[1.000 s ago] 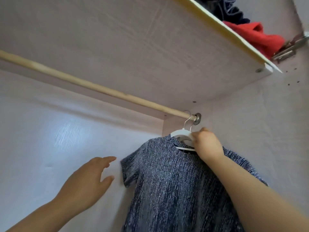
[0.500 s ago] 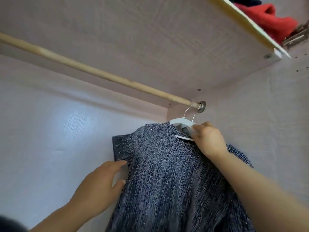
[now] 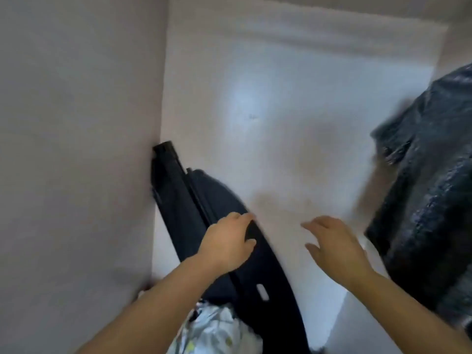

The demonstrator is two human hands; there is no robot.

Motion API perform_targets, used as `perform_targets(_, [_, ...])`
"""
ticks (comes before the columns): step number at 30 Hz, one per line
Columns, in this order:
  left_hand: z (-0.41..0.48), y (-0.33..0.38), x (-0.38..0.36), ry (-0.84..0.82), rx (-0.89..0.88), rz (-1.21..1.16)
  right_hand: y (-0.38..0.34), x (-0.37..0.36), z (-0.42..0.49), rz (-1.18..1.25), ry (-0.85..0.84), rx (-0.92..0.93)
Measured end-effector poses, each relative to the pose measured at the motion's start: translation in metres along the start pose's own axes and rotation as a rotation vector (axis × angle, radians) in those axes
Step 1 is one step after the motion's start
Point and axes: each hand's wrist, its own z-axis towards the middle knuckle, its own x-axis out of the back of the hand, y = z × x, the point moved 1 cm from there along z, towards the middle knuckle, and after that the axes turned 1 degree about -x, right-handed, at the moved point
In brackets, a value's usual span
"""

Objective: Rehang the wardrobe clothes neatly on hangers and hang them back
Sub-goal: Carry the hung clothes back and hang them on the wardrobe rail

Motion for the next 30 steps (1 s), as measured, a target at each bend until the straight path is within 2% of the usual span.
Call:
perform_targets(7, [-0.156, -0.1, -0.039, -0.205, 0.515, 0.119, -0.127, -0.142, -0.063, 0.23, -0.358, 0.284])
perform_targets(10, [-0.235, -0.111, -0.046, -0.25, 0.758, 0.128, -0.175, -0.176, -0.091, 0.302, -0.498, 0.463])
perform_targets(14, [-0.342, -0.092, -0.051, -0.264, 1.128, 0.144, -0.231, -0.198, -0.135, 0.391, -0.647, 0.713])
perform_targets(22, [-0.54, 0.029, -0.037, -0.084, 1.798, 0.208, -0.347, -0.172, -0.25, 0.428, -0.745, 1.292])
perform_targets(26, [-0.615, 0.109, -0.027, 0.115, 2.083, 0.208, -0.404, -0.124, -0.327, 0.407, -0.774, 1.64])
perform_targets(30, [-0.675, 0.183, -0.022, 0.338, 2.291, 0.219, -0.444, -0.067, -0.406, 0.422, -0.706, 1.901])
